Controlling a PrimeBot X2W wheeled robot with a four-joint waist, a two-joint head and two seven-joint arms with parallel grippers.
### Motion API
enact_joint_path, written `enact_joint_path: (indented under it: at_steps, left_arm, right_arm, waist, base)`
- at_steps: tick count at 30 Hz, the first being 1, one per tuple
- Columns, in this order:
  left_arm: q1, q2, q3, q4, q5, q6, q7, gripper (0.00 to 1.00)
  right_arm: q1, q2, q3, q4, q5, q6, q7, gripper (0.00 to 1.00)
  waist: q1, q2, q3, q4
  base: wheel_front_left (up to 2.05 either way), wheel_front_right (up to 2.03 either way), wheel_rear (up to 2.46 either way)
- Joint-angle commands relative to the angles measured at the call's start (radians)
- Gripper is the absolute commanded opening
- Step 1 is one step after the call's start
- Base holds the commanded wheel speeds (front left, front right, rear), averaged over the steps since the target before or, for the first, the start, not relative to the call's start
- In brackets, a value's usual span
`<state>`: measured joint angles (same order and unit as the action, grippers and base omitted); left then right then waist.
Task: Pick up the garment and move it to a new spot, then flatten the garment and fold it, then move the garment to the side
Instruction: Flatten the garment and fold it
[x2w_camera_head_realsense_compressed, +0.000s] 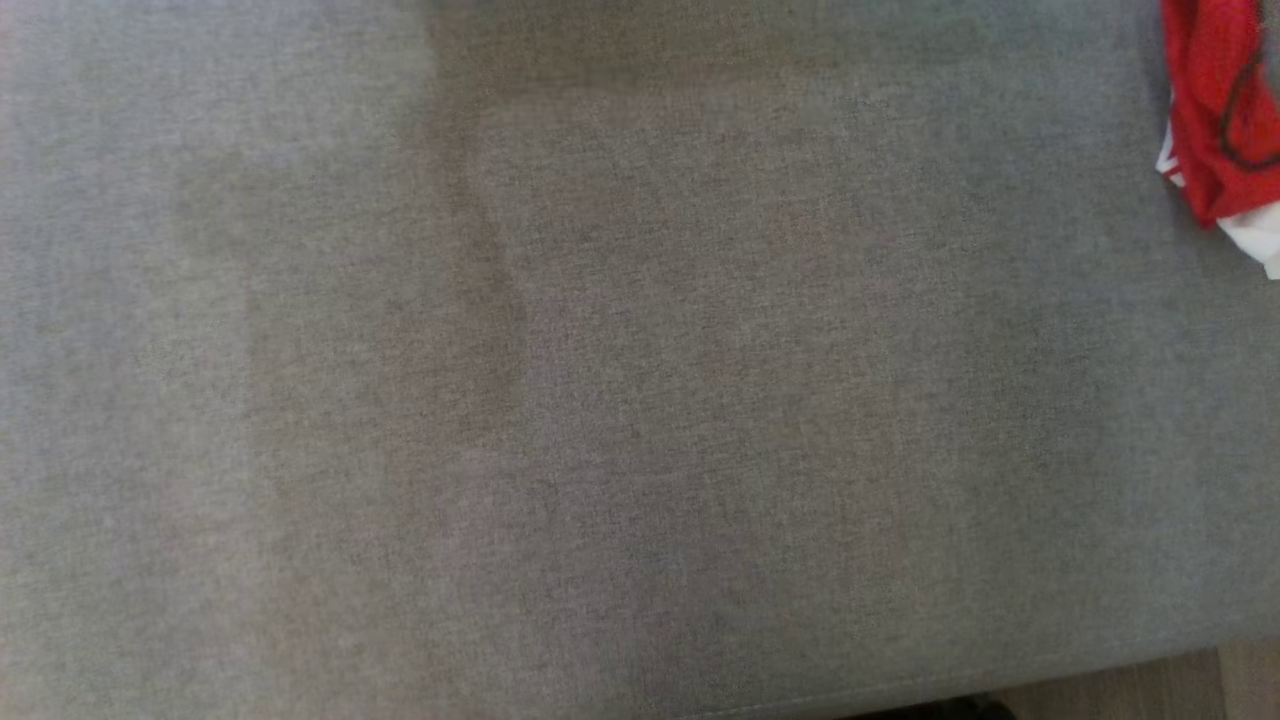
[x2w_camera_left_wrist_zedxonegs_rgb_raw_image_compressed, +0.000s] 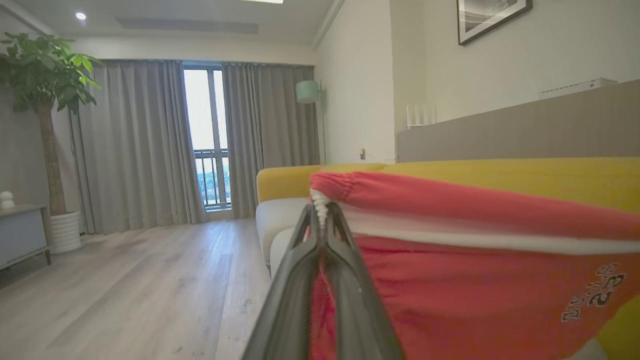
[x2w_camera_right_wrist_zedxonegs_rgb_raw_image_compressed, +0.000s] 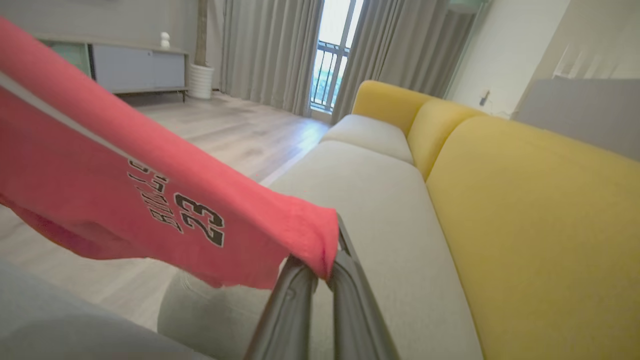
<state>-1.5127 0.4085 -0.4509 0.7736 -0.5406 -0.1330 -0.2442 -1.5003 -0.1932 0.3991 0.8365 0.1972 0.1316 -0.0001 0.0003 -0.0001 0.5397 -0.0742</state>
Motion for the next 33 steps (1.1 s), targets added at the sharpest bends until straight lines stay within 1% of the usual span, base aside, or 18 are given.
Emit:
enact_joint_path:
  at_steps: [1,5,8,10,14,15,17,22,23,26,27,30,33]
  left_arm:
    - [-0.029,0.039,0.012,-0.009,-0.014,0.003,-0.009,0.0]
    - [0.042,0.008,-0.029,0.014,-0.05,0.003,-0.016,0.0]
    - [0.152,-0.023,0.008,0.0,-0.1,0.002,-0.017,0.0]
    - [0.233,-0.035,0.008,-0.019,-0.108,0.002,-0.017,0.0]
    - [0.401,-0.045,-0.022,-0.044,-0.114,0.002,-0.017,0.0]
    - [0.401,-0.045,-0.022,-0.044,-0.114,0.002,-0.017,0.0]
    - [0.477,-0.044,-0.046,-0.054,-0.118,0.002,-0.017,0.0]
    - [0.653,-0.032,-0.117,-0.07,-0.132,0.002,-0.017,0.0]
    - [0.707,-0.025,-0.177,-0.069,-0.145,0.002,-0.017,0.0]
    - [0.755,-0.001,-0.269,-0.075,-0.148,0.002,-0.017,0.0]
    - [0.774,0.015,-0.315,-0.077,-0.145,0.002,-0.017,0.0]
    - [0.794,0.032,-0.355,-0.081,-0.137,0.002,-0.017,0.0]
    - [0.822,0.04,-0.372,-0.088,-0.13,0.002,-0.017,0.0]
  right_arm:
    - [-0.007,0.018,-0.011,0.005,0.005,-0.001,-0.011,0.0]
    - [0.047,0.033,0.034,0.115,-0.004,-0.001,-0.02,0.0]
    - [0.114,0.023,0.075,0.187,-0.004,-0.001,-0.028,0.0]
    - [0.158,0.017,0.103,0.225,0.011,-0.001,-0.024,0.0]
    - [0.256,0.005,0.173,0.26,0.071,-0.001,-0.004,0.0]
    - [0.256,0.005,0.173,0.26,0.071,-0.001,-0.004,0.0]
    - [0.305,-0.013,0.222,0.256,0.106,-0.001,0.015,0.0]
    - [0.437,-0.081,0.353,0.189,0.237,-0.001,0.101,0.0]
    - [0.484,-0.127,0.418,0.134,0.294,-0.001,0.149,0.0]
    - [0.54,-0.207,0.489,0.048,0.384,-0.001,0.216,0.0]
    - [0.571,-0.254,0.527,-0.008,0.439,-0.001,0.264,0.0]
    - [0.608,-0.319,0.569,-0.088,0.507,-0.001,0.321,0.0]
    - [0.644,-0.373,0.601,-0.159,0.556,-0.001,0.363,0.0]
  waist:
    - [-0.0003,0.0001,0.011,0.002]
    - [-0.0003,0.0001,0.022,0.019]
    - [-0.0003,0.0001,0.001,0.042]
    - [-0.0003,0.0001,-0.016,0.056]
    - [-0.0003,0.0001,-0.07,0.075]
    - [-0.0003,0.0001,-0.07,0.075]
    - [-0.0003,0.0001,-0.1,0.084]
    - [-0.0003,0.0001,-0.19,0.096]
    - [-0.0003,0.0001,-0.221,0.099]
    - [-0.0003,0.0001,-0.257,0.102]
    - [-0.0003,0.0001,-0.277,0.101]
    - [-0.0003,0.0001,-0.302,0.102]
    - [-0.0003,0.0001,-0.331,0.099]
  base:
    - [0.0,0.0,0.0]
    - [0.0,0.0,0.0]
    - [0.0,0.0,0.0]
    - [0.0,0.0,0.0]
    - [0.0,0.0,0.0]
    - [0.0,0.0,0.0]
    - [0.0,0.0,0.0]
    - [0.0,0.0,0.0]
    - [0.0,0.0,0.0]
    - [0.0,0.0,0.0]
    - [0.0,0.0,0.0]
    - [0.0,0.0,0.0]
    - [0.0,0.0,0.0]
